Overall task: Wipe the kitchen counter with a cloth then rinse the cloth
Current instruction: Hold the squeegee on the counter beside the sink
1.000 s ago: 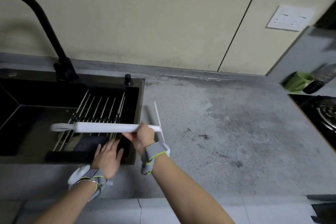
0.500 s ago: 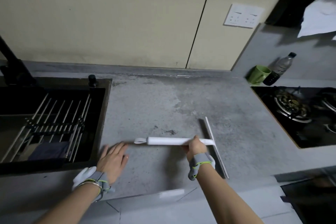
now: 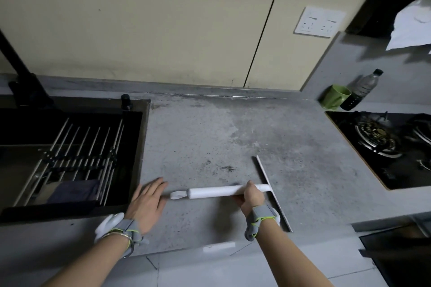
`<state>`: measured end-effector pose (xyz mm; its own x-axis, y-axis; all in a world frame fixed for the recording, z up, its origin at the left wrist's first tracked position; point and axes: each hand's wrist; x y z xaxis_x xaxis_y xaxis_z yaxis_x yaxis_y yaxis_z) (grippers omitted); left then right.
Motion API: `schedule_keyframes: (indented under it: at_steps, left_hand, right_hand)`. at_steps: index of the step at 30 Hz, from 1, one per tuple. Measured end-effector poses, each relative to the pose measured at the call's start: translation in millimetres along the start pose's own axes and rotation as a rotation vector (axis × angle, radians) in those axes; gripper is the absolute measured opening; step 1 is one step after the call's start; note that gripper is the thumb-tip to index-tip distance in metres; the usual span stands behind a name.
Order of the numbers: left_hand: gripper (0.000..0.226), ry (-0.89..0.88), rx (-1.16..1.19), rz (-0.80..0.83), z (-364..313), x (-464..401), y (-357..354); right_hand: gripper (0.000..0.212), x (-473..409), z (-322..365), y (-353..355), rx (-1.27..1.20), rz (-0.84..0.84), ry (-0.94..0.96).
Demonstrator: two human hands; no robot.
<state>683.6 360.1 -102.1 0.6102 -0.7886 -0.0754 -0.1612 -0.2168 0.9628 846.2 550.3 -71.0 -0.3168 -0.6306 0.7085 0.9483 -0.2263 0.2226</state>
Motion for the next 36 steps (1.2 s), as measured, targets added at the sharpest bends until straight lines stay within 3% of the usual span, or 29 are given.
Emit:
schedule_keyframes:
  at_steps: [2, 5, 17, 24, 36]
  left_hand:
    - [0.062, -0.008, 0.020, -0.012, 23, 4, 7]
    - [0.047, 0.005, 0.036, -0.026, 56, 7, 14]
    - [0.047, 0.116, -0.043, 0.056, 199, 23, 49]
    - [0.044, 0.100, -0.054, 0.061, 243, 36, 63]
    - [0.047, 0.069, 0.009, 0.005, 267, 26, 73]
  right_hand:
    - [0.045, 17, -15, -16, -0.023, 0.028, -0.011]
    - [0.047, 38, -33, -34, -0.011, 0.035, -0.020]
    - [0.041, 152, -113, -110, -0.058, 0.117, -0.059]
    - [0.044, 229, -154, -162, -0.039, 0.191, -0.183]
    - [0.043, 275, -188, -208, -0.059, 0.363, -0.111]
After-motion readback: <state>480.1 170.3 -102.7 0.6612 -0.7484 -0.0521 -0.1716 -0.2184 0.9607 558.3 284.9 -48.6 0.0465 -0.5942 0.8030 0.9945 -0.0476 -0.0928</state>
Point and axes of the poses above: each hand's wrist, its own x-axis away from the middle knuckle, its own y-axis out of the back of the hand, z = x × y, and after that the axes turned 15 degrees about -z, right-handed
